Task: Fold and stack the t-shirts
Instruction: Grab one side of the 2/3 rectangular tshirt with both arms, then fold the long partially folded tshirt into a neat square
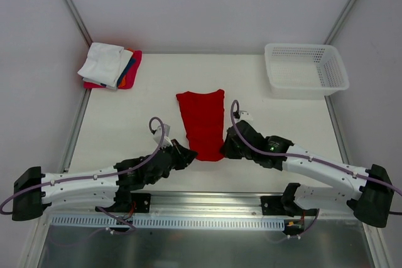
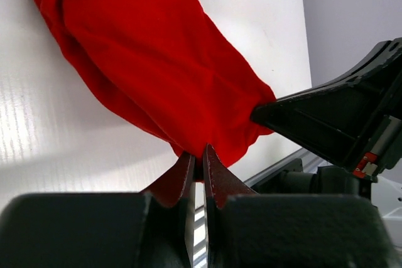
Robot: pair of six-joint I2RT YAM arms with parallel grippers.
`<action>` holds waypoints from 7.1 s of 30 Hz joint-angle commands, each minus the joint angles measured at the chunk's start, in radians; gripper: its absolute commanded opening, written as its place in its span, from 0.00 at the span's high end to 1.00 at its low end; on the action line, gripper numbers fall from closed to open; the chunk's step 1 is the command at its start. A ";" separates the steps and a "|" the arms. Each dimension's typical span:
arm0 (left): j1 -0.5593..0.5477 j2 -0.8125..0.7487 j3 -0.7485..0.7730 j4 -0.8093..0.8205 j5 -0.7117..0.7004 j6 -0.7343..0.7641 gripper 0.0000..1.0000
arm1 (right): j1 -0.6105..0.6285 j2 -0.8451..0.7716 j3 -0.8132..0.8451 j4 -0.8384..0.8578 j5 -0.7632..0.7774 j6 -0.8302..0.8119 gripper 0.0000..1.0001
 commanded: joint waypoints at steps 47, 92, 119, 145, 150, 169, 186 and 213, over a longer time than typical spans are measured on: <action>0.528 0.263 0.319 0.183 0.312 0.463 1.00 | -0.283 0.490 0.628 -0.194 0.042 -0.278 1.00; 0.752 0.926 0.603 0.513 0.634 0.479 0.96 | -0.567 1.007 1.014 -0.140 -0.150 -0.379 0.98; 0.714 0.271 0.411 0.324 0.627 0.569 0.01 | -0.462 0.489 0.820 -0.274 0.154 -0.408 0.00; 0.387 -0.315 0.017 0.091 0.457 0.420 0.01 | -0.366 0.956 1.120 -0.202 0.002 -0.383 0.99; 0.379 -0.358 0.017 0.041 0.435 0.422 0.01 | -0.376 1.056 1.204 -0.197 -0.044 -0.365 0.99; 0.371 -0.330 0.032 -0.004 0.427 0.414 0.01 | -0.418 1.292 1.368 -0.047 -0.142 -0.359 0.98; 0.319 -0.320 0.042 -0.007 0.400 0.417 0.02 | -0.488 1.341 1.390 0.025 -0.184 -0.363 0.01; 1.115 0.922 0.098 1.368 1.229 -0.058 0.01 | -0.506 -0.435 0.359 -0.335 0.089 -0.413 0.01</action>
